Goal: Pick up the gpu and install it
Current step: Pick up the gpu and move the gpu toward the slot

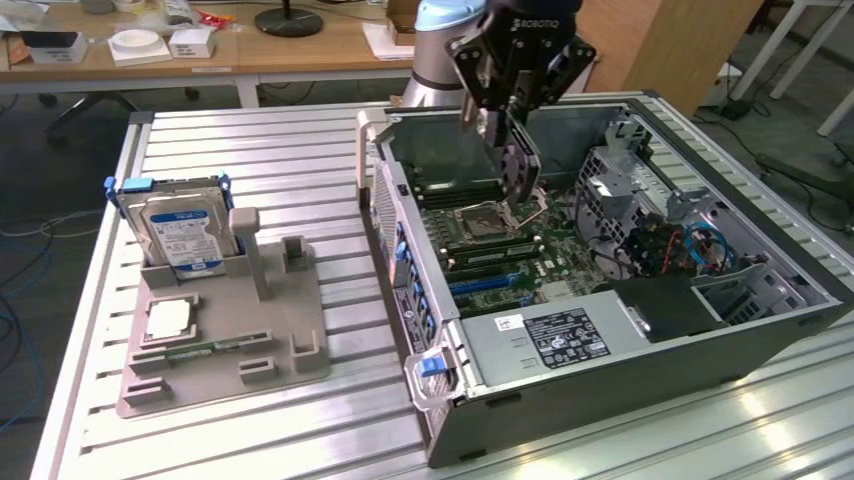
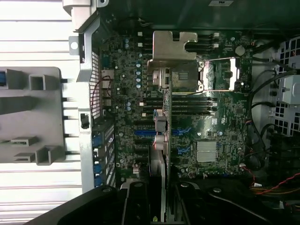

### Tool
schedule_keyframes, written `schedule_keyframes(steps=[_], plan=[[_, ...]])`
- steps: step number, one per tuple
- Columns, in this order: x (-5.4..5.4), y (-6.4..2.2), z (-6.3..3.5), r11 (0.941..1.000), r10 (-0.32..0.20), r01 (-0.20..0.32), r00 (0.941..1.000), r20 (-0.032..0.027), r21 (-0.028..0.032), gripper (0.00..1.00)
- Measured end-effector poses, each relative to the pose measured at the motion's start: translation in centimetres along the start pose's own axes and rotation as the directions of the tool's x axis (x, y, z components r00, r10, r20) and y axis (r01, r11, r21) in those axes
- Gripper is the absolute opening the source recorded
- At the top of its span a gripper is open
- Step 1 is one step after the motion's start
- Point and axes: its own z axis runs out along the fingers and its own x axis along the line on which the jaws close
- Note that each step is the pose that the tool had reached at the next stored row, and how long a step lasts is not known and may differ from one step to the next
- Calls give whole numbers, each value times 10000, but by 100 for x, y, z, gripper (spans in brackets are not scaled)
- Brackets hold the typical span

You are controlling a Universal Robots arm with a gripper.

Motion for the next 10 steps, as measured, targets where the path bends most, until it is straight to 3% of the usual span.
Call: schedule_keyframes(steps=[10], plan=[[-70,3,1,10000,0,0,10000,0,0,26]])
